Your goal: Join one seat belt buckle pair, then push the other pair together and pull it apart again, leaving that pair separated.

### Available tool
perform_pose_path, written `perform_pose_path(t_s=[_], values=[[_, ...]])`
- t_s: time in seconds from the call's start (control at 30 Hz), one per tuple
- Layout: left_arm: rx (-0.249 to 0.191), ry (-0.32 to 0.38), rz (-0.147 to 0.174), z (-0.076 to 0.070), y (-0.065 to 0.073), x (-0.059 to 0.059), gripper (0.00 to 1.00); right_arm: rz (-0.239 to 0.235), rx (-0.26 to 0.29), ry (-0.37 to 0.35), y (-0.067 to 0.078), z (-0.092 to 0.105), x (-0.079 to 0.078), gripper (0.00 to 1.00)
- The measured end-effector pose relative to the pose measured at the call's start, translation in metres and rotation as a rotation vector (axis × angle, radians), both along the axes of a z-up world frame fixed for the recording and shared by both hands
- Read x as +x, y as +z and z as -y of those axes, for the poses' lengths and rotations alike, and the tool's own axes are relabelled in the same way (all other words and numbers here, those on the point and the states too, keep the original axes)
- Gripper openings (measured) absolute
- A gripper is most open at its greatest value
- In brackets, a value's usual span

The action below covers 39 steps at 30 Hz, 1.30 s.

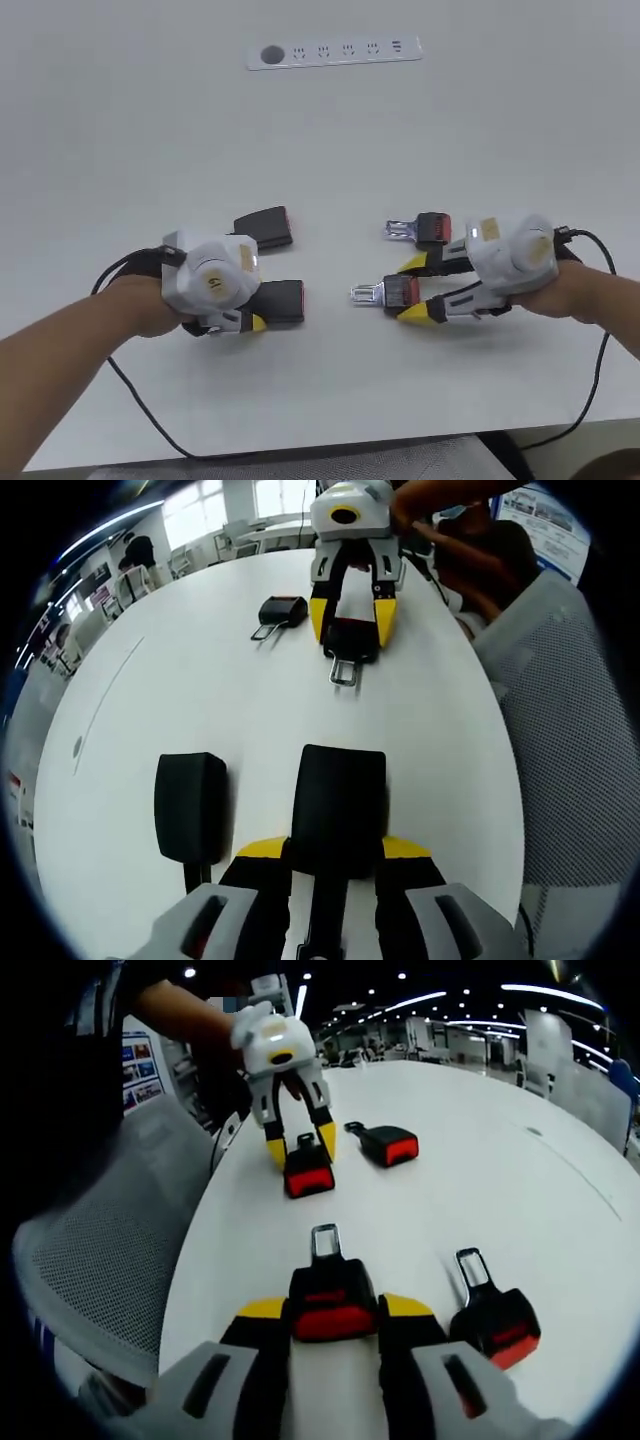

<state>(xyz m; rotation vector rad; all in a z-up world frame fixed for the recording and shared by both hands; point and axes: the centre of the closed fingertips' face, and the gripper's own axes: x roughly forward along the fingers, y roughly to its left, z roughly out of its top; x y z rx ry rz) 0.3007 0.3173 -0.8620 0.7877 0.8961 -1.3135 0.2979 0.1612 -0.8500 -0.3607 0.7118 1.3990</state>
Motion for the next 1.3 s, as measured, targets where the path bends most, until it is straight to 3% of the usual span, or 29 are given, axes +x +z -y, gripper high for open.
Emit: perform_pose_path(t_s=[0.47, 0.6, 0.67, 0.73, 0.77, 0.87, 1.03, 1.17, 1.3], values=[[0.006, 0.008, 0.002, 0.002, 0.000, 0.000, 0.33, -0.022, 0.045, 0.002, -0.005, -0.035, 0.004, 0.35], [0.010, 0.006, 0.007, 0.002, 0.000, 0.000, 0.33, -0.032, 0.065, 0.011, -0.006, -0.053, 0.006, 0.35], [0.011, 0.006, 0.007, 0.001, 0.000, 0.000, 0.33, -0.013, 0.063, 0.027, -0.007, -0.057, 0.006, 0.35], [0.009, 0.010, 0.005, 0.001, 0.000, 0.000, 0.33, -0.062, 0.097, -0.013, -0.005, -0.064, 0.006, 0.35], [0.009, 0.004, 0.005, 0.002, 0.000, 0.000, 0.33, -0.039, 0.086, 0.004, -0.006, -0.066, 0.007, 0.35], [0.016, -0.002, 0.006, 0.001, 0.000, 0.000, 0.33, -0.029, 0.079, 0.025, -0.005, -0.075, 0.005, 0.35], [0.002, -0.014, 0.011, 0.001, 0.001, 0.000, 0.33, -0.034, 0.072, 0.024, -0.006, -0.075, 0.003, 0.34], [0.026, -0.021, 0.014, 0.003, 0.001, -0.001, 0.33, -0.027, 0.057, 0.019, -0.006, -0.079, 0.003, 0.34], [0.023, -0.025, 0.015, 0.003, 0.001, 0.000, 0.33, -0.030, 0.057, 0.010, -0.006, -0.085, 0.003, 0.34]])
